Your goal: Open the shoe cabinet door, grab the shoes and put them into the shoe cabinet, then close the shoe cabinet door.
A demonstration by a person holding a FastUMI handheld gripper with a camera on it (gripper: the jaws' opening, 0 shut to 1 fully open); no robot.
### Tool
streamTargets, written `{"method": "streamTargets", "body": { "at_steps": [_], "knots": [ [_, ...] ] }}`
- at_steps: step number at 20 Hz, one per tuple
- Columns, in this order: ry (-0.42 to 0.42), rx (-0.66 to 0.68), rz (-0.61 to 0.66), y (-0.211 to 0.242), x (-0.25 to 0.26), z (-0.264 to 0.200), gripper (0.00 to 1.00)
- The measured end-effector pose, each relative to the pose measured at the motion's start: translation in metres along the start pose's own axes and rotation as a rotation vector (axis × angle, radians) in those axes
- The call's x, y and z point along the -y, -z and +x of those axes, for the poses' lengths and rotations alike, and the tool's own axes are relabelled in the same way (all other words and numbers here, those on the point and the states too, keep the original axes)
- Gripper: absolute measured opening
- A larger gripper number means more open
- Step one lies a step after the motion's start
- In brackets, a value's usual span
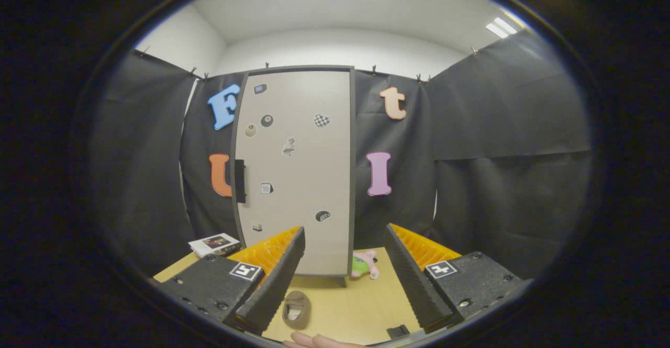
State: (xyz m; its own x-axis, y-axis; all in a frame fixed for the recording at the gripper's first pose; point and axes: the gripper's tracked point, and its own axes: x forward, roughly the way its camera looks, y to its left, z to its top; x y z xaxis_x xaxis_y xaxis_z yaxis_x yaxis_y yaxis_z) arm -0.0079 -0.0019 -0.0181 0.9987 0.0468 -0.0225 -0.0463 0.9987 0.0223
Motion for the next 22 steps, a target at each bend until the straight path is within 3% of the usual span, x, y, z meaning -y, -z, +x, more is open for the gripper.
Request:
{"method": "streamTargets", "body": {
  "at_steps": [5,9,15,22],
  "knots": [
    [-0.021,0.01,0.01,-0.003,-0.007,-0.002,0.99],
    [-0.08,0.022,0.022,-0.012,-0.042,0.03,0.99],
    [-0.214,0.043,0.073,-0.033,-0.135,0.108,0.99],
    [-0.279,0.059,0.006,-0.028,-0.251,0.202,0.99]
  ]
}}
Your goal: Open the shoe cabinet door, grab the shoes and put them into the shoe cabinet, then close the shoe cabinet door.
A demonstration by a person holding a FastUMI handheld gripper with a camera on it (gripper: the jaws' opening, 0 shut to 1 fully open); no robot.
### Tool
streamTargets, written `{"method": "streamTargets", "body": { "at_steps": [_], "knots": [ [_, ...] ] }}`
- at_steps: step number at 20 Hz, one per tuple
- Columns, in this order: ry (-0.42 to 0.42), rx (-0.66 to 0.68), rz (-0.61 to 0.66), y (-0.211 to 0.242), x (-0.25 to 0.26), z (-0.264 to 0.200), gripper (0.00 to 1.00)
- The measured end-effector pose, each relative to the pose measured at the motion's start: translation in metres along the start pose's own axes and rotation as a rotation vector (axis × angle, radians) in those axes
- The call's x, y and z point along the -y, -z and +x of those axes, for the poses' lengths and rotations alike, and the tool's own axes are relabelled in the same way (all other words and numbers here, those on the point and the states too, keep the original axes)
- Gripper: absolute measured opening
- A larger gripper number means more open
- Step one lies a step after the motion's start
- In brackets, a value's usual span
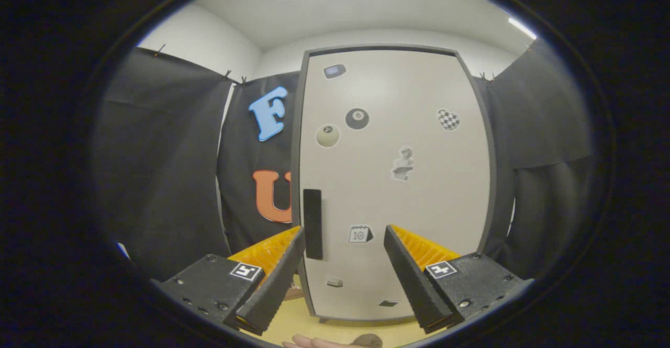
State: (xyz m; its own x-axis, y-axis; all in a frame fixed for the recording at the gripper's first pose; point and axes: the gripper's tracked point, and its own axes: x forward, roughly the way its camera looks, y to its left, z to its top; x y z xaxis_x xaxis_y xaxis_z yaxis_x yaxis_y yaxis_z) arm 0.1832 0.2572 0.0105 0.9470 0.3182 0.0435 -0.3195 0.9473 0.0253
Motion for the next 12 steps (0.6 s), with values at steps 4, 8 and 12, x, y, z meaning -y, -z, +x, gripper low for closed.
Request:
{"method": "streamTargets", "body": {
  "at_steps": [4,8,12],
  "knots": [
    [-0.001,-0.043,0.041,0.016,-0.029,0.051,0.99],
    [0.096,-0.118,0.025,0.045,-0.025,0.091,0.99],
    [0.154,-0.165,0.112,0.071,-0.022,0.099,0.62]
  ]
}}
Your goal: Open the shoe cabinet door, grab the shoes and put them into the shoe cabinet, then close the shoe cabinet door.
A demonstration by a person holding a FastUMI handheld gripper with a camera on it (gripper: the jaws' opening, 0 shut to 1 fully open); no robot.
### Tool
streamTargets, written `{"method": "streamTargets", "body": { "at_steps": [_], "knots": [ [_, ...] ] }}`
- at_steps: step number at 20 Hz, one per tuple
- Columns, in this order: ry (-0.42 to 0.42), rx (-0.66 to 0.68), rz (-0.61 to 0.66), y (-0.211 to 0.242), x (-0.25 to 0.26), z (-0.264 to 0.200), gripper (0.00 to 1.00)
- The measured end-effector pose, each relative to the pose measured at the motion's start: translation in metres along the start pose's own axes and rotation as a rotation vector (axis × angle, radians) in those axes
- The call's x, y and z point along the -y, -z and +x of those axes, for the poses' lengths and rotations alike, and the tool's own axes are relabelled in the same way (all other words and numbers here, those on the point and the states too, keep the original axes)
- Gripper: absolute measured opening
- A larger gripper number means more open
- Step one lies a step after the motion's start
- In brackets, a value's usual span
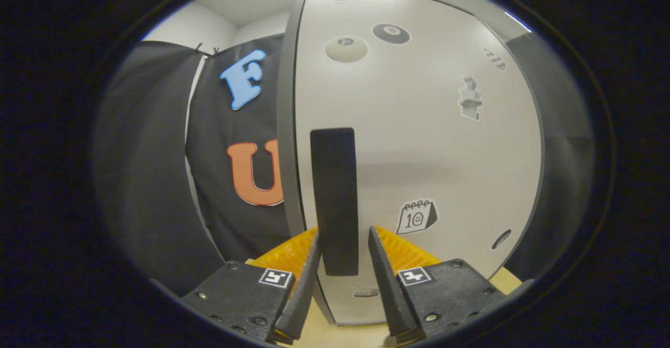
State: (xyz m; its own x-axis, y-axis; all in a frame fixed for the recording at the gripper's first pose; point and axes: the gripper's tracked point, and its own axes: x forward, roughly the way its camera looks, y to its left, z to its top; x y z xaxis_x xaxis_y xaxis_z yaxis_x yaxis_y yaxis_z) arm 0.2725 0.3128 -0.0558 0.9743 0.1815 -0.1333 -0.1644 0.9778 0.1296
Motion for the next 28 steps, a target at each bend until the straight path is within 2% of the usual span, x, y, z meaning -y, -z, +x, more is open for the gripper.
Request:
{"method": "streamTargets", "body": {
  "at_steps": [2,5,7,16,21,28],
  "knots": [
    [0.002,0.005,-0.017,-0.002,-0.002,0.004,0.54],
    [-0.002,-0.019,-0.09,0.0,0.0,0.004,0.36],
    [-0.027,-0.037,-0.108,0.001,0.0,-0.001,0.31],
    [-0.148,-0.061,-0.147,0.007,0.002,-0.045,0.31],
    [-0.248,-0.055,-0.165,0.006,0.008,-0.074,0.3],
    [-0.286,-0.05,-0.161,0.008,0.026,-0.108,0.28]
  ]
}}
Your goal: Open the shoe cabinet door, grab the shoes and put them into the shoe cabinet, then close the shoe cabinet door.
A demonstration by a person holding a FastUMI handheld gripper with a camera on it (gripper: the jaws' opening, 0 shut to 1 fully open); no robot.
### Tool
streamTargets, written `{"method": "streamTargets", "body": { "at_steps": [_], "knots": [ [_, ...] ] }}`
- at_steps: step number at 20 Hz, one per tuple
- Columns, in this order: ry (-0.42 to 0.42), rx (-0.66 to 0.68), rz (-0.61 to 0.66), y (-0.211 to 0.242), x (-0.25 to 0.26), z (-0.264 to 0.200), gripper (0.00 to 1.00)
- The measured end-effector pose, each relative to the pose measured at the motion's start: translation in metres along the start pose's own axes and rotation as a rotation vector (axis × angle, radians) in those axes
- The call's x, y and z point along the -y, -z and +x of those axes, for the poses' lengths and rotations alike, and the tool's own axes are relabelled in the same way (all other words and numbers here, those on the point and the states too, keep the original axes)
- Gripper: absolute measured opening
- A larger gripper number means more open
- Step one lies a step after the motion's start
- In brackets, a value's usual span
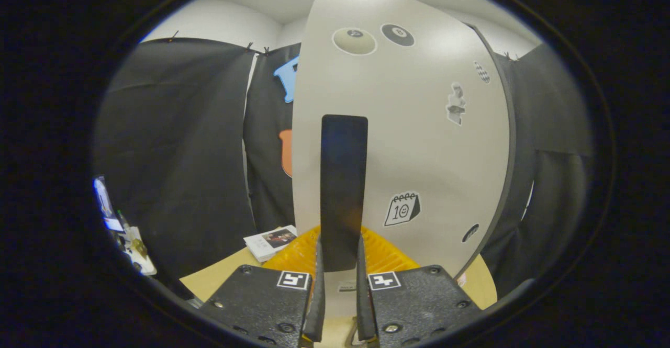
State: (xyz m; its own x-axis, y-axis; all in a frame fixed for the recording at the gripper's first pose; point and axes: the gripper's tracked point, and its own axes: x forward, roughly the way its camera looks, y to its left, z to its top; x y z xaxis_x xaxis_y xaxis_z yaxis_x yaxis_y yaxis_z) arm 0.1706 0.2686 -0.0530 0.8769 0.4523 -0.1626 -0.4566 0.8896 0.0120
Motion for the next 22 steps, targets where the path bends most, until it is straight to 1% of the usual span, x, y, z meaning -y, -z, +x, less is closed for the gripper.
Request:
{"method": "streamTargets", "body": {
  "at_steps": [4,8,13,22],
  "knots": [
    [-0.038,0.012,0.008,0.004,0.009,-0.025,0.27],
    [-0.056,0.018,0.042,0.007,0.022,-0.049,0.27],
    [-0.094,-0.018,0.15,0.008,0.045,-0.071,0.27],
    [-0.034,-0.018,0.136,0.012,0.092,-0.109,0.28]
  ]
}}
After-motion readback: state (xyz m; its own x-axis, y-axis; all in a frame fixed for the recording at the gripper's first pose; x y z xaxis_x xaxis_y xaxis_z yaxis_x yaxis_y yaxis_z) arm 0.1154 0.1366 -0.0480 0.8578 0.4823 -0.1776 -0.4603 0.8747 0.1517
